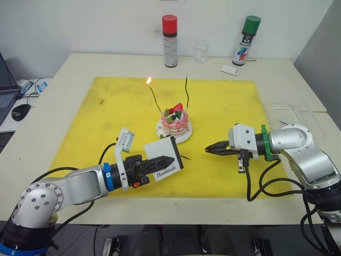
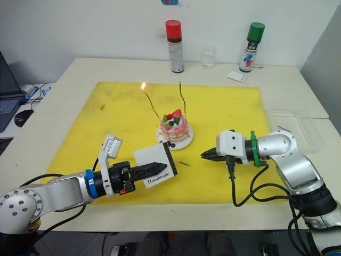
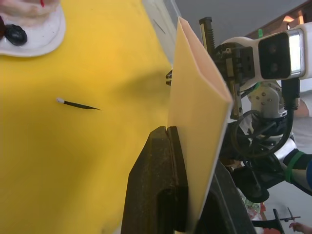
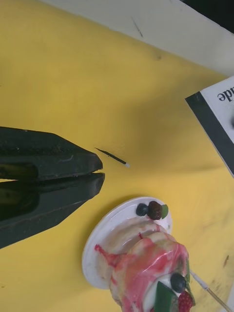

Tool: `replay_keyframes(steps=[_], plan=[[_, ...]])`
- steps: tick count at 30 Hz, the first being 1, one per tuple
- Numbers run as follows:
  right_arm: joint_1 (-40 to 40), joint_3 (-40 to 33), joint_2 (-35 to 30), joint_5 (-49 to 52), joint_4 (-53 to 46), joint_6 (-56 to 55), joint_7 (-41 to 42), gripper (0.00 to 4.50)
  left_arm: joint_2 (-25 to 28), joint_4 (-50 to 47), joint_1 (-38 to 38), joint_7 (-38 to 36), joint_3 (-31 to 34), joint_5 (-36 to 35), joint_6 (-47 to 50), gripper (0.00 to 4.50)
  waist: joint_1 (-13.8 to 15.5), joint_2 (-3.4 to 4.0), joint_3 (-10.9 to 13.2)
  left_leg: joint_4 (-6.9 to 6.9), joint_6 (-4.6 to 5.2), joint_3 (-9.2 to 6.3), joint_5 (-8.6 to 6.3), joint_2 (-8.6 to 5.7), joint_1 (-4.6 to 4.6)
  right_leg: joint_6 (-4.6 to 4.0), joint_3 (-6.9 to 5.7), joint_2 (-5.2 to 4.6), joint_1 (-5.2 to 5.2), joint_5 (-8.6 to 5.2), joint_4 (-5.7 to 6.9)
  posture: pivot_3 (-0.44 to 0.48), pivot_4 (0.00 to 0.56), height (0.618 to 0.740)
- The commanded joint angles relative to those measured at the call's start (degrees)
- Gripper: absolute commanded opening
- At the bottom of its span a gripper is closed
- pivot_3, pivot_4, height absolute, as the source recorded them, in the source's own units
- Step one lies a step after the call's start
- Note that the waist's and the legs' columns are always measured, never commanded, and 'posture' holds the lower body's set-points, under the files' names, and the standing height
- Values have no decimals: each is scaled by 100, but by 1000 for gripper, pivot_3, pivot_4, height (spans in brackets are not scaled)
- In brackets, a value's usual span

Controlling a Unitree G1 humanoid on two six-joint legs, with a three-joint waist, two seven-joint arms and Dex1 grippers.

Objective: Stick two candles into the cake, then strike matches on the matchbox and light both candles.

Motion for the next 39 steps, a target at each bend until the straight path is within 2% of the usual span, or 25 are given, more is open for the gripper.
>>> replay_keyframes(steps=[1, 8, 15, 18, 23, 29, 39], plan=[[13, -320, 38, 335, -118, 481, -167, 42, 106, -171, 241, -129, 192, 73, 23, 0, -3, 0, 0, 0, 0, -1, 0, 1, 0, 0, -1, 0, 0, 0, 0, 0, 150, 740], [-97, -694, 241, 712, 166, 1423, -679, 42, 198, -235, 904, -325, 504, 293, -9, 0, -16, 0, 0, 0, 0, 1, 0, 1, 2, -1, 1, 1, -1, 0, 3, 0, 150, 740], [1, -619, 327, 914, -250, 1658, -737, 42, 314, -60, 1415, -473, 1112, 95, -36, 0, -17, 1, 1, -3, 1, 1, -1, 2, 1, -2, 1, 1, -5, -2, 3, 0, 150, 740], [70, -568, 582, 1157, -619, 2042, -983, 653, 336, -97, 1455, -493, 1207, -3, -21, 0, -17, 1, 1, -3, 1, 1, -1, 2, 0, 1, 0, 1, -5, -4, 2, 0, 150, 740], [515, -194, 1117, 1099, -1333, 2257, -1653, 2307, 353, -180, 1558, -476, 1288, -20, -36, 0, -17, 0, 0, -7, 0, 1, -1, 2, -1, 2, 0, 1, -7, -5, 1, 0, 150, 740], [806, 226, 1754, 478, -1013, 1925, -2552, 2307, 361, -328, 1731, -389, 1377, -69, -78, 0, -19, 0, 0, -8, -1, 6, -1, 3, 0, 22, 5, 1, -11, -17, 1, 0, 150, 740], [1205, 667, 1984, -224, -457, 1213, -2844, 2307, 457, -564, 1996, -216, 1496, -253, -155, 0, -18, -1, 0, -13, -2, 8, -2, 3, -1, 19, 6, 1, -15, -20, 0, 0, 150, 740]])
